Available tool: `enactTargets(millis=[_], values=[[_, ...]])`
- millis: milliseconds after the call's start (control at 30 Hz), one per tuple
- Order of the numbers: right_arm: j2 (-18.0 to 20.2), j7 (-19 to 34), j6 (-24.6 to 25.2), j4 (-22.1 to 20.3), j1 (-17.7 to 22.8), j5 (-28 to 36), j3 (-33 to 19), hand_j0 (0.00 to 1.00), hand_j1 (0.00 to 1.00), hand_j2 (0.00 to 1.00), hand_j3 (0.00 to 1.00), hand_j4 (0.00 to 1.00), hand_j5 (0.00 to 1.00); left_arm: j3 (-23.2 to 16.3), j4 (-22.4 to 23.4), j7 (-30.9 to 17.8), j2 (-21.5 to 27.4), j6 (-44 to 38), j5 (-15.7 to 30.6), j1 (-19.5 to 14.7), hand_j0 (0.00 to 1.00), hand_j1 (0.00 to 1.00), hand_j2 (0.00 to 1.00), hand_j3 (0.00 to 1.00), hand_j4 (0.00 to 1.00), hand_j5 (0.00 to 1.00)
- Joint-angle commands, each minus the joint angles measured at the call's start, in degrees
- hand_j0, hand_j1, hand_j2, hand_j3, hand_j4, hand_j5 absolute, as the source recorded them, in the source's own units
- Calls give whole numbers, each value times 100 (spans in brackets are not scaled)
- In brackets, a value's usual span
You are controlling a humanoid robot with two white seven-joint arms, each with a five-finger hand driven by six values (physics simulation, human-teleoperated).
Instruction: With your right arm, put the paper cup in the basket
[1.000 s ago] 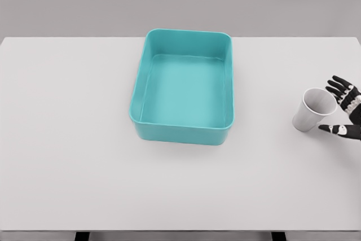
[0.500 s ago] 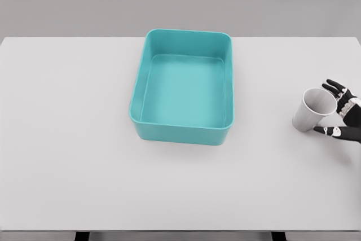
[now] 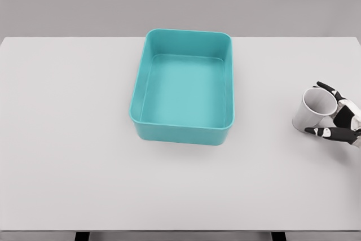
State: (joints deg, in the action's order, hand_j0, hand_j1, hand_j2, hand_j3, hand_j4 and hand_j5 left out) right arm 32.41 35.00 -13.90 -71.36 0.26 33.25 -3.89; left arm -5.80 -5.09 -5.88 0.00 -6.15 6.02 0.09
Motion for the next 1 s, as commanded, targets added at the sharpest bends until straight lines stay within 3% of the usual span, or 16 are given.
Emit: enactTargets(millis=[0, 267, 433, 567, 633, 967], values=[[3, 0, 1, -19, 0, 24, 2, 100, 100, 100, 100, 100, 100, -1, -1, -1, 0, 0, -4, 0, 100, 100, 100, 100, 100, 100], [-6, 0, 10, -36, 0, 24, 46, 98, 98, 98, 98, 98, 98, -1, -1, -1, 0, 0, 5, 0, 100, 100, 100, 100, 100, 100], [-6, 0, 10, -36, 0, 23, 81, 83, 83, 83, 83, 83, 83, -1, -1, -1, 0, 0, -4, 0, 100, 100, 100, 100, 100, 100], [-6, 0, 10, -45, -9, 15, 107, 76, 76, 76, 76, 76, 76, -1, -1, -1, 0, 0, -4, 0, 100, 100, 100, 100, 100, 100], [-6, 0, 10, -45, -18, 15, 99, 64, 64, 64, 64, 64, 64, -1, -1, -1, 0, 0, -4, 0, 100, 100, 100, 100, 100, 100], [3, 0, 10, -133, -18, -91, 90, 55, 55, 55, 55, 55, 55, -1, -1, -1, 0, 0, -4, 0, 100, 100, 100, 100, 100, 100]])
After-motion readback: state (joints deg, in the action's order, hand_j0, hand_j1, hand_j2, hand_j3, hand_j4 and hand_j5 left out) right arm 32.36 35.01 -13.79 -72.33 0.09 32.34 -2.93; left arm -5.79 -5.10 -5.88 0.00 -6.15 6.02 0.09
